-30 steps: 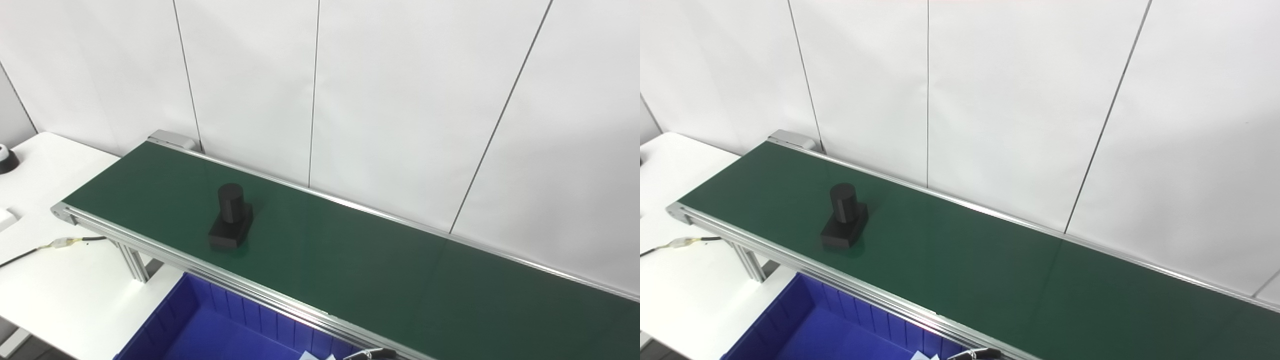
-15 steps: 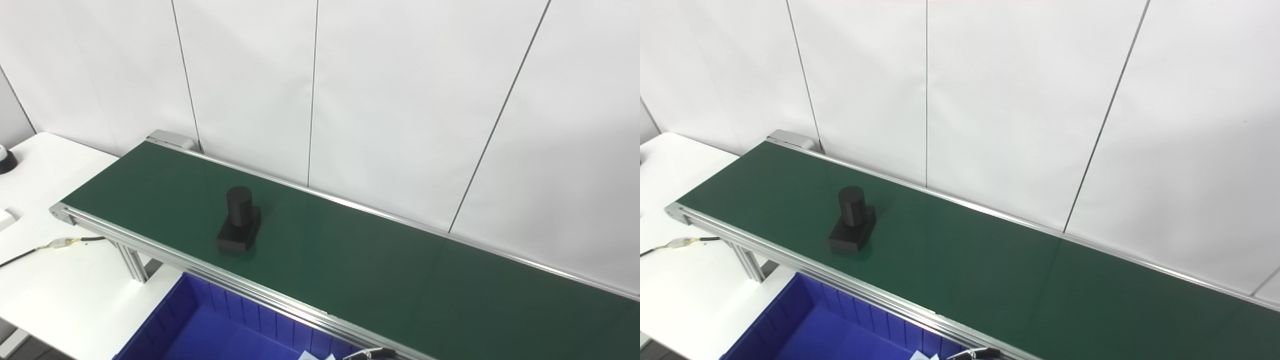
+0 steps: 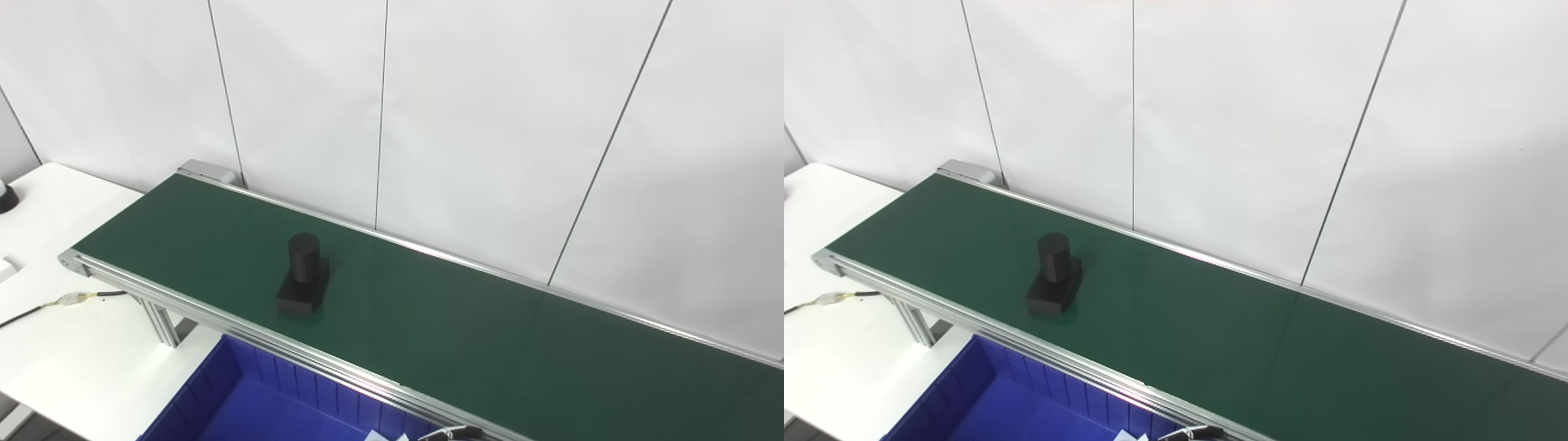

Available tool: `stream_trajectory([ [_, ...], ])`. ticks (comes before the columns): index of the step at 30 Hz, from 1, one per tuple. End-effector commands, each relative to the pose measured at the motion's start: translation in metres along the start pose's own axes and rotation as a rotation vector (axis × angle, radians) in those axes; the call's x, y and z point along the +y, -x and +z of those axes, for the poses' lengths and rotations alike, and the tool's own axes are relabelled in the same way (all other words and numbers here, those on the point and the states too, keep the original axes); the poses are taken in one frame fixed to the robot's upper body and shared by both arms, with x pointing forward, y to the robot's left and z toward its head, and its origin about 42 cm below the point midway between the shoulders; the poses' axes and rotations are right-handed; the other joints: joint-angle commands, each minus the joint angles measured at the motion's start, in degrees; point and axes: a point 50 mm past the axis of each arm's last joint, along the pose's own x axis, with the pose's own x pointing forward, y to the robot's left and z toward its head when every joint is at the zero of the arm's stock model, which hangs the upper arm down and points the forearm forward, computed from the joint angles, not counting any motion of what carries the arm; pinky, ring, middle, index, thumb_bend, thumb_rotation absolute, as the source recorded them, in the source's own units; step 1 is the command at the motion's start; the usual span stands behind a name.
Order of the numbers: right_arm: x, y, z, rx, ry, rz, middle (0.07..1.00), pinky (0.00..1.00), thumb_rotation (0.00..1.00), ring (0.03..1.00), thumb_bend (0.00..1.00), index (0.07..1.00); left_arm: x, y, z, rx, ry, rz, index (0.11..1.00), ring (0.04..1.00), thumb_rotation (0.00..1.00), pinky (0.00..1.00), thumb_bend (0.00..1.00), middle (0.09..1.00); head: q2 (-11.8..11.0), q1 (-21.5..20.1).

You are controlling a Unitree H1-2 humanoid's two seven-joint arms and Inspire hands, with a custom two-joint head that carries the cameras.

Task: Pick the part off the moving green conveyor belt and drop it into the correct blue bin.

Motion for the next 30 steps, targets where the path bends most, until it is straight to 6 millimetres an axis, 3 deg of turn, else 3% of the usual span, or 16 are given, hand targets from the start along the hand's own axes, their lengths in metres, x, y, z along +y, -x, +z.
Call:
stream_trajectory([
  [1, -0.003, -0.003, 0.013, -0.044, 0.021, -0.005, 0.765, 0.59, 0.15, 0.694, 0.81, 0.819, 0.000, -0.006, 0.012, -0.077, -0.006, -0.003, 0.851, 0.740, 0.40, 0.66, 0.98, 0.795, 0.0, -0.3],
  [19, -0.003, -0.018, 0.058, -0.181, 0.055, -0.008, 0.752, 0.57, 0.14, 0.678, 0.85, 0.791, 0.005, -0.007, 0.013, -0.079, -0.015, -0.006, 0.863, 0.740, 0.42, 0.65, 0.96, 0.800, 0.3, -4.4],
  [30, -0.001, -0.026, 0.072, -0.194, 0.069, -0.008, 0.745, 0.55, 0.08, 0.658, 0.85, 0.780, 0.008, -0.006, 0.014, -0.082, -0.016, -0.010, 0.862, 0.758, 0.45, 0.66, 0.97, 0.812, 0.7, -8.5],
])
